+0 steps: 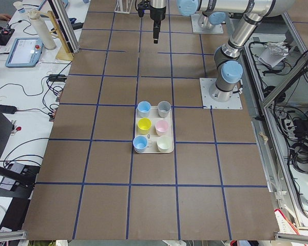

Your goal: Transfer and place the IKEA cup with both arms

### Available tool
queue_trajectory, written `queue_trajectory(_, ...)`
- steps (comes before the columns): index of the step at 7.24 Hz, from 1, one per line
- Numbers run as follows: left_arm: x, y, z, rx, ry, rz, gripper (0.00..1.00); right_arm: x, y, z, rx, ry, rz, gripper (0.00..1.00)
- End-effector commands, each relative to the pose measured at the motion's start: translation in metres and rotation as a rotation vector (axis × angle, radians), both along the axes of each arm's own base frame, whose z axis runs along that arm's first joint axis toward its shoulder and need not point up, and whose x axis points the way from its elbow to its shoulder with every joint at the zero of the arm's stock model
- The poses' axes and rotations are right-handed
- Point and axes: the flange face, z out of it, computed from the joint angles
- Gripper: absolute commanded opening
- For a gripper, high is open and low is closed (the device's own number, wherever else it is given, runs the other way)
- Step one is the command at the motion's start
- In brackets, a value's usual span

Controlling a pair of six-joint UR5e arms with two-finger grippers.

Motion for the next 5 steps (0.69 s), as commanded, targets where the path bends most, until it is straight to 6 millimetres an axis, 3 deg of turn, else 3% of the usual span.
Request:
queue_trajectory(1,0.0026,-0.0017,0.0004,0.0,0.006,0.001,1.0,-0.0002,-0.0001,0.0,0.0,0.001,0.001,1.0)
queue_trajectory(5,0.0028,0.001,-0.0063,0.009,0.003,0.014,1.0,0.0,-0.0007,-0.0006,0.0,0.0,0.003,1.0)
